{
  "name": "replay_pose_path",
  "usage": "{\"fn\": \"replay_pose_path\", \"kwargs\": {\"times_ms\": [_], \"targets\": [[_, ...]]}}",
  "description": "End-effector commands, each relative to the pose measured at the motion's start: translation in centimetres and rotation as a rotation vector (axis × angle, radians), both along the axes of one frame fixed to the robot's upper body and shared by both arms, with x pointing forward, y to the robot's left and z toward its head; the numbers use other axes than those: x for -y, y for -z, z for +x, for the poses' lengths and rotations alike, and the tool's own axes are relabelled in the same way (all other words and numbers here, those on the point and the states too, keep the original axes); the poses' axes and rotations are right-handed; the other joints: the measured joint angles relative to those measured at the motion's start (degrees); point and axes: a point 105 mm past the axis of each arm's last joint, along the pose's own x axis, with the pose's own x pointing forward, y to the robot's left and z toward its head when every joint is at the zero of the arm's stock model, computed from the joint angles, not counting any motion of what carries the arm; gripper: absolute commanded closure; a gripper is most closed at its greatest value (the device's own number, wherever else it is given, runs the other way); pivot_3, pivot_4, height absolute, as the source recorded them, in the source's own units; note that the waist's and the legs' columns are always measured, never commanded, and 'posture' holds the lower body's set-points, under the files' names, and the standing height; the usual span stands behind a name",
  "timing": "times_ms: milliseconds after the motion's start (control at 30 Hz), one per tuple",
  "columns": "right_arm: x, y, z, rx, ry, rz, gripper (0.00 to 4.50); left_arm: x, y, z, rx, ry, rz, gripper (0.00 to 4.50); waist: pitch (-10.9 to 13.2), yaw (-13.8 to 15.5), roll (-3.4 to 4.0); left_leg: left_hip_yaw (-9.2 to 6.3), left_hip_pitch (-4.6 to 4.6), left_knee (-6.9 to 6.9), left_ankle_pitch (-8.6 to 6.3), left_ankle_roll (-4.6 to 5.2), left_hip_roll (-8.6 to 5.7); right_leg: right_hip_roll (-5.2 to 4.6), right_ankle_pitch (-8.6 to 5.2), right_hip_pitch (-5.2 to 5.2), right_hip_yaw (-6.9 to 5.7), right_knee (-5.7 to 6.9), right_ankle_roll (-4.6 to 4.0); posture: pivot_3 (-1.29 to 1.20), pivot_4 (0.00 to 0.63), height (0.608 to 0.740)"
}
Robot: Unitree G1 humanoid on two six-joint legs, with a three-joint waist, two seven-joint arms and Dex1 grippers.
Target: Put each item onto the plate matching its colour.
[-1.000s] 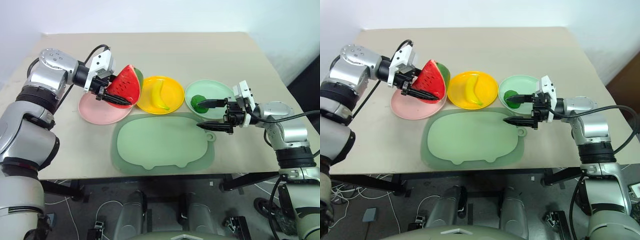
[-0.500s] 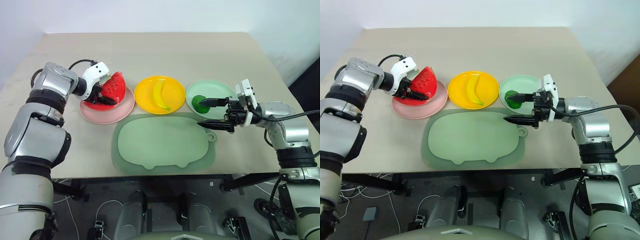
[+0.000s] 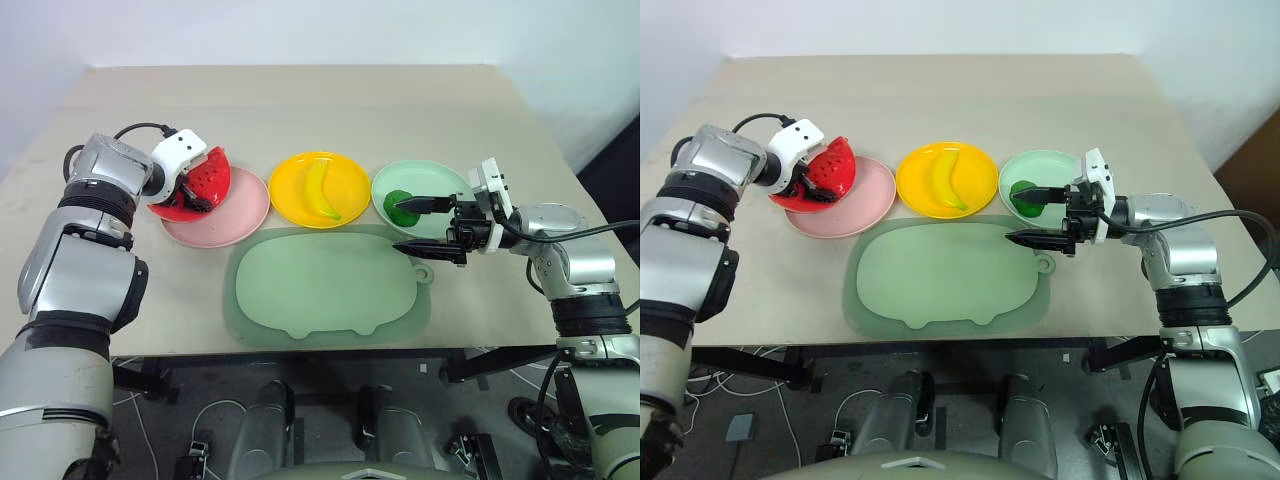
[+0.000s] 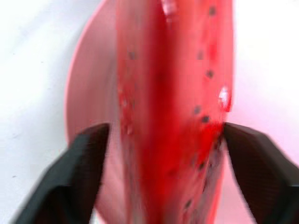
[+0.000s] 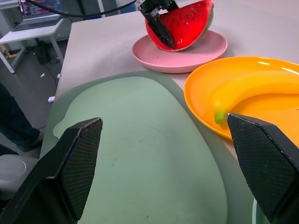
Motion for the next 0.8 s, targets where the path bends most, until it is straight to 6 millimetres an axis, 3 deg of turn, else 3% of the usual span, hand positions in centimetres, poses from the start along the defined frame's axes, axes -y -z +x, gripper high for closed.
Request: {"fn": "replay_pose_path", "kwargs": {"times_ms": [33,300,533,667,800], "targets": [[-0.1,-1.2,-0.1,0.05,-0.009,0.016,0.0,0.8,-2.8,0.4,0.062,0.031,-0.044,0.03,0.0,0.0,0.0,0.0,0.0,0.0,0.0,0.0,0.0,0.0,0.0,0.0,0.0,0.0,0.0,0.0,0.15,0.677],[-0.1,-1.3,0.1,0.052,-0.006,0.013,0.0,1.6,-7.7,0.4,0.176,0.082,-0.159,0.03,0.0,-0.07,0.0,0.0,-0.01,0.0,0.0,0.0,0.0,0.0,0.0,0.0,0.0,0.0,0.0,0.0,0.15,0.677],[-0.1,-1.5,0.3,0.058,-0.008,0.01,0.0,0.3,-9.2,-0.5,0.199,0.11,-0.15,0.03,0.0,-0.2,0.0,0.01,0.0,-0.02,0.0,-0.01,0.01,0.01,0.0,-0.03,0.0,0.0,0.0,0.0,0.15,0.677],[0.2,-1.7,0.3,0.06,-0.006,0.009,0.0,-0.4,-10.7,-1.3,0.275,0.187,-0.152,0.03,0.0,-0.18,0.01,0.01,-0.01,-0.04,0.0,-0.01,0.01,0.0,0.0,-0.04,0.0,-0.01,0.0,0.0,0.15,0.677],[1.1,-1.8,0.4,0.058,0.03,0.007,0.0,-0.9,-12.7,-3.1,0.452,0.371,-0.215,0.03,0.01,-0.19,0.01,0.03,-0.01,-0.07,0.0,-0.01,0.01,-0.01,0.13,-0.05,0.0,-0.02,-0.21,0.0,0.15,0.677]]}}
